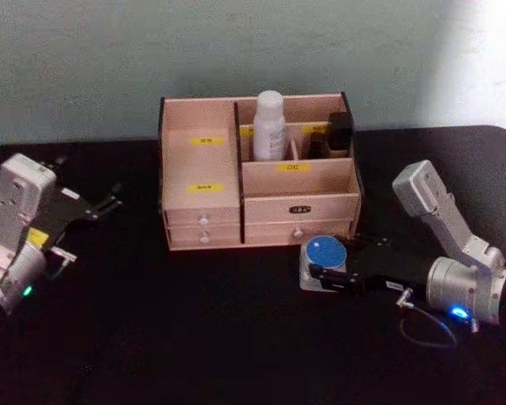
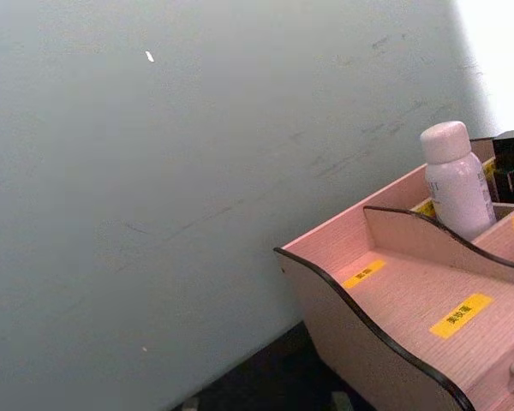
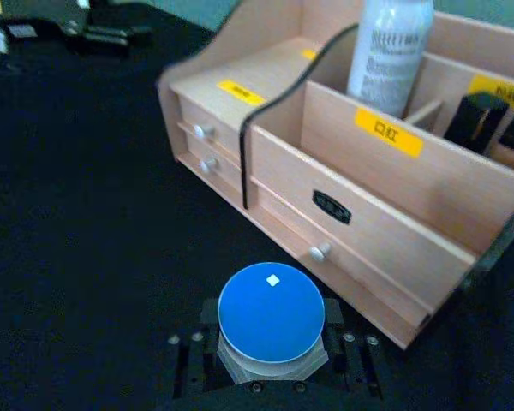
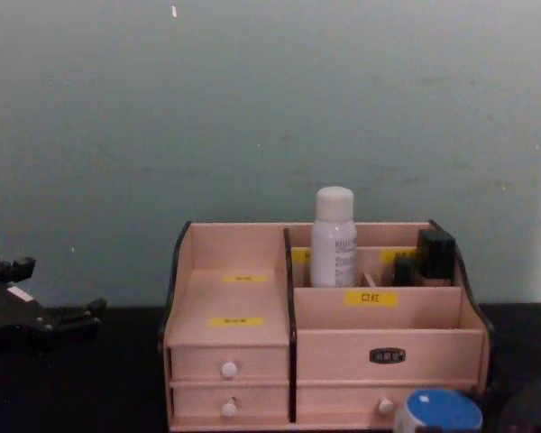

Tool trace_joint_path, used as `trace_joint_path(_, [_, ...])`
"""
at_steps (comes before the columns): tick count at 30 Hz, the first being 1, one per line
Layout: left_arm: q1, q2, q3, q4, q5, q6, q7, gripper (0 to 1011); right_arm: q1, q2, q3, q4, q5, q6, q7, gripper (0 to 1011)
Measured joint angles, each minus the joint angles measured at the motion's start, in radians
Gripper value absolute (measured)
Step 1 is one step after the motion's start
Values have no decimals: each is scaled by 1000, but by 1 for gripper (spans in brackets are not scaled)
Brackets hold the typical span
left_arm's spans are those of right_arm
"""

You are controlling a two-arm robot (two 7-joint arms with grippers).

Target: Pick up the facial cleanser and watermelon frost from the table and place them into the tiered storage box.

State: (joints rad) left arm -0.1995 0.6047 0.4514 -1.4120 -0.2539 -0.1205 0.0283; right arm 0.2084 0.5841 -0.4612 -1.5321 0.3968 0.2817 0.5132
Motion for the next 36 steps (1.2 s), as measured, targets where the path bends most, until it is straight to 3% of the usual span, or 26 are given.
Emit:
trace_joint_path(8, [0,0,0,0,0,0,0,1001,6,25,3,-59,31,8,30,712])
trace_joint_path(14, [0,0,0,0,0,0,0,1001,52,18,-14,-68,37,-11,44,712])
trace_joint_path(24, [0,0,0,0,0,0,0,1001,170,-47,-62,0,22,-43,55,711])
trace_joint_path(36, [0,0,0,0,0,0,0,1001,341,-169,-133,172,1,-78,89,712])
